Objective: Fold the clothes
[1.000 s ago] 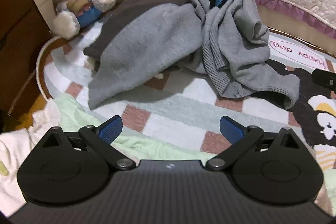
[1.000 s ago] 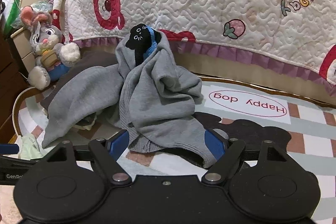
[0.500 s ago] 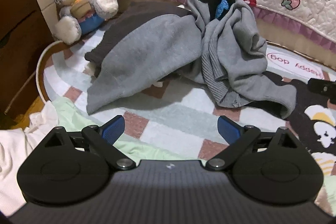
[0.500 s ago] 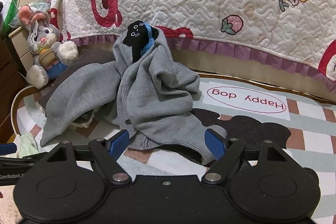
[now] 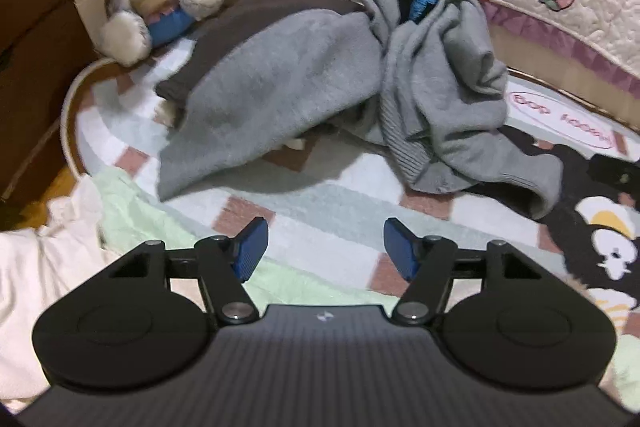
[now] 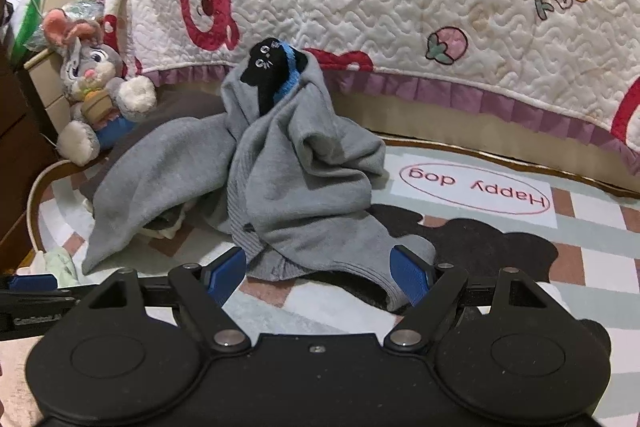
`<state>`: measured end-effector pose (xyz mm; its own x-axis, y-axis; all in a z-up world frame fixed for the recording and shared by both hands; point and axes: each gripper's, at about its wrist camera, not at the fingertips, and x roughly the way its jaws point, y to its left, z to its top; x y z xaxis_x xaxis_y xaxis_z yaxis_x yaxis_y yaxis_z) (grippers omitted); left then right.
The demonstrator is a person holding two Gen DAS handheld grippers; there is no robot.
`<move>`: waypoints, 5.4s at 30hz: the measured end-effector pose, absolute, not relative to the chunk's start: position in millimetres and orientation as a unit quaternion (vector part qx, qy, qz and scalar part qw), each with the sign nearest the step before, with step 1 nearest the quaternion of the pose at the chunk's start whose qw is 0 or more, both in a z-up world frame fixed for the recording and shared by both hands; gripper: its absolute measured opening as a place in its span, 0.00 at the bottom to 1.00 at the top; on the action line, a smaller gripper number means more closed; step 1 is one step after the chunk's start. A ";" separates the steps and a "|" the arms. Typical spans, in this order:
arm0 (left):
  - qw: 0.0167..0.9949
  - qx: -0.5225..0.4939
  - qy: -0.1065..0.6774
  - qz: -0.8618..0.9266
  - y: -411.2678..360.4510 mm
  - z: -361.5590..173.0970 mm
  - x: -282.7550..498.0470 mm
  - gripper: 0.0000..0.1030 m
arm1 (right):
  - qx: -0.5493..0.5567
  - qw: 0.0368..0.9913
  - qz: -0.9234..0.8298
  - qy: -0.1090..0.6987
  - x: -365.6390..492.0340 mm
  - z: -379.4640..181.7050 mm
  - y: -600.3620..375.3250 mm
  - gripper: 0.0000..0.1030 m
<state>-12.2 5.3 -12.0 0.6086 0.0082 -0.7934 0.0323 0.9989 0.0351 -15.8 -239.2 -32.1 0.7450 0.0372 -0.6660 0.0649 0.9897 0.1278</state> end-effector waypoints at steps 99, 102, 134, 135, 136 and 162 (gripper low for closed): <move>0.862 -0.014 0.451 -0.232 -72.2 -137.8 159.5 0.17 | 0.033 0.939 -0.289 0.185 -11.9 -59.8 -385.0 0.12; 0.876 0.032 0.421 -0.234 -82.7 -130.3 149.1 0.13 | 0.056 0.929 -0.293 0.219 -19.9 -94.8 -388.6 0.13; 0.878 0.031 0.440 -0.188 -77.5 -143.1 176.6 0.68 | 0.091 0.877 -0.287 0.374 -18.1 -159.6 -385.3 0.47; 0.880 0.045 0.435 -0.184 -80.5 -143.2 175.6 0.68 | 0.092 0.882 -0.285 0.365 -16.5 -153.2 -386.7 0.47; 0.879 0.056 0.437 -0.180 -83.4 -144.7 176.8 0.69 | 0.089 0.887 -0.282 0.355 -14.2 -145.4 -389.2 0.46; 0.856 0.281 0.338 -0.273 -164.3 -89.4 149.1 0.76 | 0.144 0.930 -0.185 0.283 -26.9 -62.9 -534.3 0.01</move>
